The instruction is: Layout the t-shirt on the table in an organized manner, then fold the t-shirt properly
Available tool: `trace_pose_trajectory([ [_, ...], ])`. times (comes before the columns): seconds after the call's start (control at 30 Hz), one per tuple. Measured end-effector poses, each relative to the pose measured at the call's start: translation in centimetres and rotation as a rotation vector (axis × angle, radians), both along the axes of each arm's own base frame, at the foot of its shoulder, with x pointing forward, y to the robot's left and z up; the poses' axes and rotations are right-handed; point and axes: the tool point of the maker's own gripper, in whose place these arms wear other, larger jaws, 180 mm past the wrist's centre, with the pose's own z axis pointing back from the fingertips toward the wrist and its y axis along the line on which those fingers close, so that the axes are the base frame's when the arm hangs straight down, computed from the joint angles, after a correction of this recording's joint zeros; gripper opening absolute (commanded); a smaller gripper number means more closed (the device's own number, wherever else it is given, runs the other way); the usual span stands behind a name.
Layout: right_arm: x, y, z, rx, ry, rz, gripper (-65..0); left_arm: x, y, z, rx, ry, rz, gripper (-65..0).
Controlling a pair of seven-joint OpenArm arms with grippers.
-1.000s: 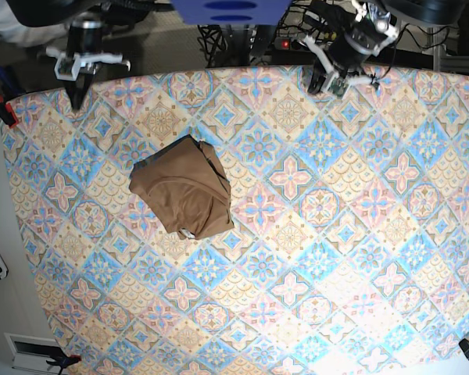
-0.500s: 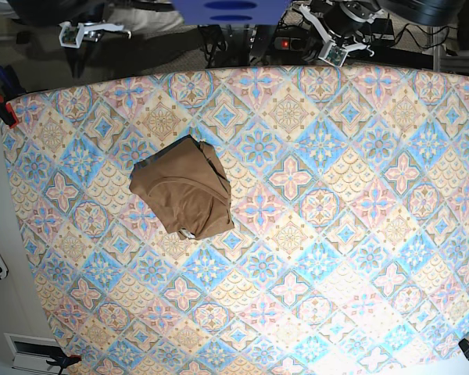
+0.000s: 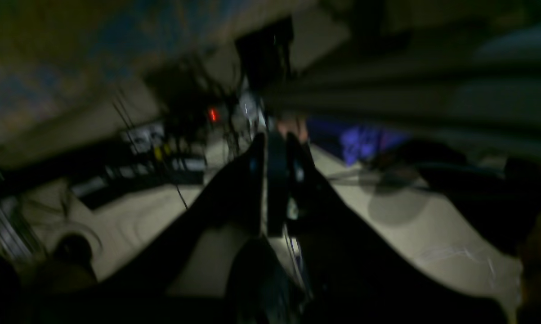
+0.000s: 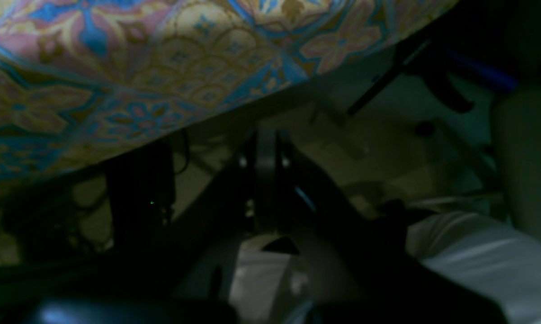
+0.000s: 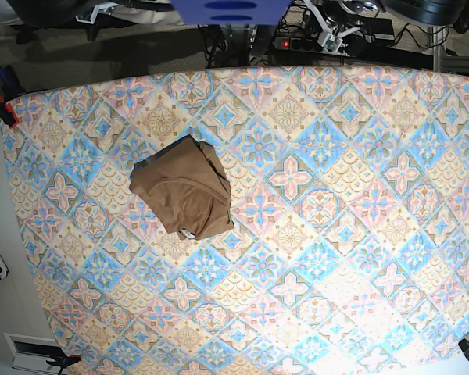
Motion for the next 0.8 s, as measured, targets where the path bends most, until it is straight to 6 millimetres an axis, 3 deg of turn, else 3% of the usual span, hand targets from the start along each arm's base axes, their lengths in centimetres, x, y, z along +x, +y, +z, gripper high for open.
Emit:
trace_pose_trajectory([
  [0.2,-4.0,0.8,-2.8,0.036,0.117,-0.053,-65.0,0.7,0.5,-2.7,-0.007,-0.033,-0.002,-65.0],
  [0.37,-7.0,0.6,-4.6,0.039,0.217,-0.074,-65.0,-1.5,0.5,-5.4,-0.004,0.044,-0.022,-65.0],
  [0.5,-9.1,1.1,-6.4,0.093,0.35,-0.105,-65.0,-1.2,1.3,-7.0,0.003,0.076,0.019,-65.0],
  [0.57,-8.4,1.1,-7.3,0.105,0.373,-0.124,-65.0,-0.1,1.7,-7.5,0.0,0.066,0.028,-65.0],
  [0.7,-2.0,1.5,-8.6,0.139,0.278,-0.114,-65.0,-0.1,3.0,-8.6,0.009,0.101,0.036,-65.0],
  [0.8,0.2,3.3,-9.4,0.172,0.287,-0.062,-65.0,-0.7,3.6,-9.3,0.006,0.138,0.04,-65.0],
])
